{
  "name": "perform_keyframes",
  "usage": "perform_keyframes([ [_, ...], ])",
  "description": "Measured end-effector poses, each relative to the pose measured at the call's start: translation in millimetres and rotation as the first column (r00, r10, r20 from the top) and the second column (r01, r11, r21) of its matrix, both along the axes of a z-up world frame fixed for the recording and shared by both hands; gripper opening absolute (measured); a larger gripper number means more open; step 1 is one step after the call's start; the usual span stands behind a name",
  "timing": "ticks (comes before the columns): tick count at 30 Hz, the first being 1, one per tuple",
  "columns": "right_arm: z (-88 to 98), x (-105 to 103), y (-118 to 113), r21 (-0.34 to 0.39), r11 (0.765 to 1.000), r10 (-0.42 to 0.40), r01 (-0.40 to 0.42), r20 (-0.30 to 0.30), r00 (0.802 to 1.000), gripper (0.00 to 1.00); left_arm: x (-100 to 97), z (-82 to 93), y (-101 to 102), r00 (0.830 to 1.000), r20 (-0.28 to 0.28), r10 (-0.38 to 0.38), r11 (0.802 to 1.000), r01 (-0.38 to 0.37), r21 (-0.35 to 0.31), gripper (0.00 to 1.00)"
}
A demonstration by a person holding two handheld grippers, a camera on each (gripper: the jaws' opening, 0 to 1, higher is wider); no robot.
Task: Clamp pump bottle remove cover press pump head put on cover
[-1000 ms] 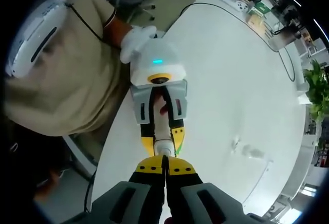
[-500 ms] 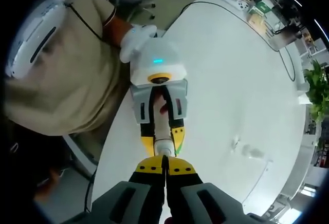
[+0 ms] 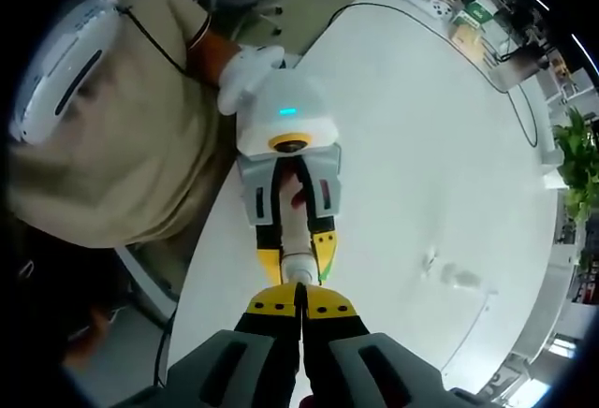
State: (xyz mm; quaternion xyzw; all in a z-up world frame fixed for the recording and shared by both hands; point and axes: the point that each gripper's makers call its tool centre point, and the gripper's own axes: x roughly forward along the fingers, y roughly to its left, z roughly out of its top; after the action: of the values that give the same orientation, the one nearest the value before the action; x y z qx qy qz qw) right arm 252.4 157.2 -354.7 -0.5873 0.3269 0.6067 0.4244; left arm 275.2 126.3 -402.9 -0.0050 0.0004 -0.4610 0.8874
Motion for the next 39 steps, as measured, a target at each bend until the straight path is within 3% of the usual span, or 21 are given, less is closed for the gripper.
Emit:
perform_keyframes([
  [20,-7.0,-3.3,-1.4,-0.016,1.0,-0.025,0.024,-0.016,1.0,0.0,0.4,-0.1,-0.1,1.0,-0.002,-0.001,1.0,0.001,-0.001,0.14],
  [28,-2.9,8.1,-6.5,-0.019,1.0,-0.022,0.022,-0.012,1.0,0.0,0.1,0.1,0.1,1.0,-0.001,0.0,1.0,0.0,-0.001,0.14],
  [39,-2.9,-4.3,-5.5,-0.007,1.0,-0.023,0.023,0.007,1.0,0.0,0.8,-0.1,1.0,1.0,-0.001,0.0,1.0,0.0,-0.001,0.14],
])
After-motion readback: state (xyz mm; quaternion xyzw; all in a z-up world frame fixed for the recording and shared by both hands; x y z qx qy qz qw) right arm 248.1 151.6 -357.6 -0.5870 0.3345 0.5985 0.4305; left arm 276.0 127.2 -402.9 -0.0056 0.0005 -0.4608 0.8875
